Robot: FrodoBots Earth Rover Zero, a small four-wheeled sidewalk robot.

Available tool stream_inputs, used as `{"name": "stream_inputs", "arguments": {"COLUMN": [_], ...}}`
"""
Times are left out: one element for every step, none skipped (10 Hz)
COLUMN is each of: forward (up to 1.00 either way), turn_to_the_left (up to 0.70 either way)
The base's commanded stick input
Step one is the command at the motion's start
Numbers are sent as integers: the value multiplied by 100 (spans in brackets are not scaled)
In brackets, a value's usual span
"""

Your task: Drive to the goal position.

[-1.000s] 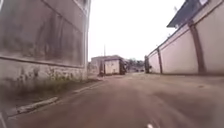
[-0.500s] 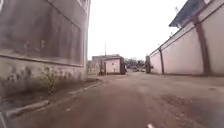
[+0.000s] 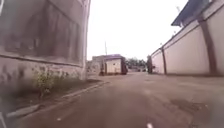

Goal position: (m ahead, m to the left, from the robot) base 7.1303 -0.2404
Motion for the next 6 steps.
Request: {"name": "stream_inputs", "arguments": {"forward": [70,70,70,70,70,70], "turn_to_the_left": [-28,-23,-8,0,0,-15]}}
